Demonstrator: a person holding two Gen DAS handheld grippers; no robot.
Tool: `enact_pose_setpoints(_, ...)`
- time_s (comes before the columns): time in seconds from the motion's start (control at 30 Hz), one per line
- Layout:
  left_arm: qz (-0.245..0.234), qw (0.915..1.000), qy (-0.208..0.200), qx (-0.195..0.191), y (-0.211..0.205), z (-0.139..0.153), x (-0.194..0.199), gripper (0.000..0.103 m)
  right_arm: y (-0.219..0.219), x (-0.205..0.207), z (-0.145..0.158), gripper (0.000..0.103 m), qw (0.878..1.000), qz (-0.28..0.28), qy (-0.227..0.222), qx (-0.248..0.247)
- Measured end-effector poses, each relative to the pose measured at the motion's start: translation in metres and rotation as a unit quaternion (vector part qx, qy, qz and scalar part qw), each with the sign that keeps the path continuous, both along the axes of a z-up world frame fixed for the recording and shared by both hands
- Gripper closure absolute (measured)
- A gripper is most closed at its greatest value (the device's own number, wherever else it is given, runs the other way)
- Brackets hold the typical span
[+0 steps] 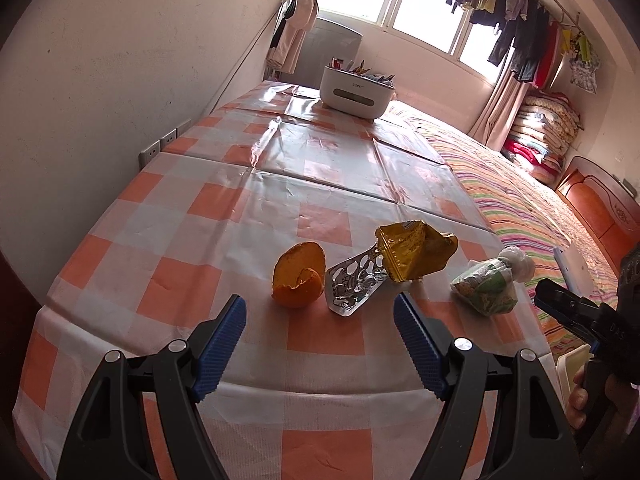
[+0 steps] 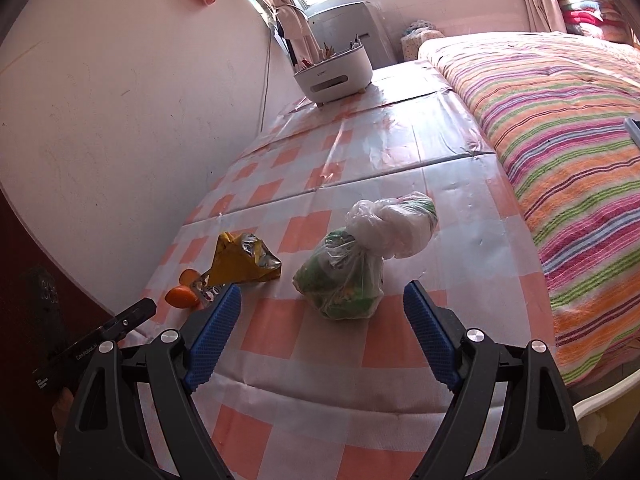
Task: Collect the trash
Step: 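Move both tools back over the table toward the orange peel and plastic bag, then grasp the orange peel with the left tool while the right tool grasps the plastic bag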
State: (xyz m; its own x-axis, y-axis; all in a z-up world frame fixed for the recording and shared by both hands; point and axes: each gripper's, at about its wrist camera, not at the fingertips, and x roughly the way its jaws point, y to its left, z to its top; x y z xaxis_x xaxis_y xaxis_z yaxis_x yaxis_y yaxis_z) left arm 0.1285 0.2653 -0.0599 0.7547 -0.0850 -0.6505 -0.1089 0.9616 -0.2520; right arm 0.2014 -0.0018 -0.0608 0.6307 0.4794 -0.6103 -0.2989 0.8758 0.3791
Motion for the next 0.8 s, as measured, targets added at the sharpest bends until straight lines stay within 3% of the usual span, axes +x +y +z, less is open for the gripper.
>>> enact_pose_setpoints(0.43,0.005,0.9998,0.015,-0.013,0.006,-0.012,0.026,0.03,0.028,0.046,-0.016,0.021,0.999,0.01,0.043,-0.028)
enact_pose_setpoints(0.5,0.004,0.9997,0.017,-0.014,0.007,-0.014,0.029,0.035,0.031,0.051,-0.018,0.022,0.998,0.015,0.048,-0.03)
enact_pose_setpoints(0.57,0.002,0.9995,0.025,-0.02,0.008,-0.018,0.033,0.05,0.033,0.055,-0.019,0.026,0.998,0.02,0.049,-0.036)
enact_pose_setpoints(0.63,-0.001,0.999,0.035,-0.026,0.009,-0.022,0.036,0.057,0.035,0.058,-0.021,0.044,0.997,0.03,0.051,-0.043)
enact_pose_setpoints(0.8,-0.008,0.9985,0.049,-0.025,0.009,-0.029,0.041,0.072,0.036,0.058,-0.021,0.053,0.997,0.041,0.045,-0.043)
